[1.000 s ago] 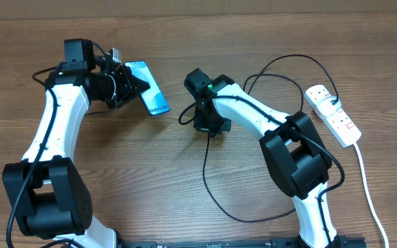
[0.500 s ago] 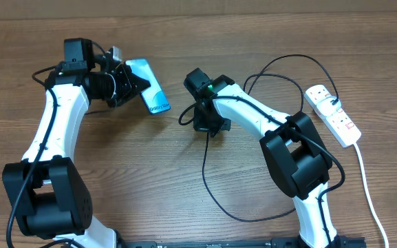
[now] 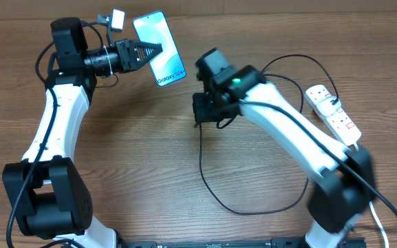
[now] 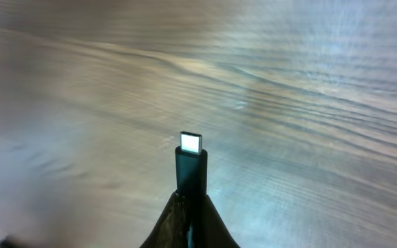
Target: Plug charger to phone and switch on socket
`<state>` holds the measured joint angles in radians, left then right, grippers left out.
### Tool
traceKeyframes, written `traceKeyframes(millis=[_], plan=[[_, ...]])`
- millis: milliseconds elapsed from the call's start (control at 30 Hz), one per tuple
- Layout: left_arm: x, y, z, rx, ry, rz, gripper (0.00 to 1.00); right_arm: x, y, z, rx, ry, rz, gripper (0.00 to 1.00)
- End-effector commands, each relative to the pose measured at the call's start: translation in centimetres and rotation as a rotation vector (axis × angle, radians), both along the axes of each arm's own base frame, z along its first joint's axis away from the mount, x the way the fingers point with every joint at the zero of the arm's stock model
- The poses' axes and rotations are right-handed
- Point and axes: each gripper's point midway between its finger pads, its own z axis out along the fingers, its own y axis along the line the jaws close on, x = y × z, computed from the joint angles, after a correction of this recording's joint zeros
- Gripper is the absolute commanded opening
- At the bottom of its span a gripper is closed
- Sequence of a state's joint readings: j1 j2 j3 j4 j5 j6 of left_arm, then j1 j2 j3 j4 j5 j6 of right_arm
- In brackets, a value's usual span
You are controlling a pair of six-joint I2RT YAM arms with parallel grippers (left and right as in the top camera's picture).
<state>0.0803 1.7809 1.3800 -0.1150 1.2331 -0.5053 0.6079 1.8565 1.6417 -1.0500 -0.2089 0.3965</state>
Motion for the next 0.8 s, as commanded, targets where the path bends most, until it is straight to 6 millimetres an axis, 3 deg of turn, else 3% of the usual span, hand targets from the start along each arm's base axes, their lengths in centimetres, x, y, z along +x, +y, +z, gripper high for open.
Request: traceKeyframes(millis=[0, 200, 467, 767], plan=[[-1.6, -1.3, 1.6, -0.069, 0.025, -0.099, 0.04, -1.3, 0.5, 4.4, 0.058, -0.095, 0.082, 0.04], [-2.9, -3.2, 2.3, -0.09, 0.002, -0.187, 0.04, -3.4, 1.3, 8.1, 0.103, -0.184, 0.159, 0.04], [-4.4, -5.5, 2.9, -0.104, -0.051, -0.292, 0.04, -3.5, 1.5, 8.8, 0.072, -0.242, 0.161, 0.04], [-4.3, -5.5, 2.9, -0.104, -0.041, -0.286, 0.04, -2.9, -0.7, 10.4, 0.009, -0.325, 0.094, 0.04]])
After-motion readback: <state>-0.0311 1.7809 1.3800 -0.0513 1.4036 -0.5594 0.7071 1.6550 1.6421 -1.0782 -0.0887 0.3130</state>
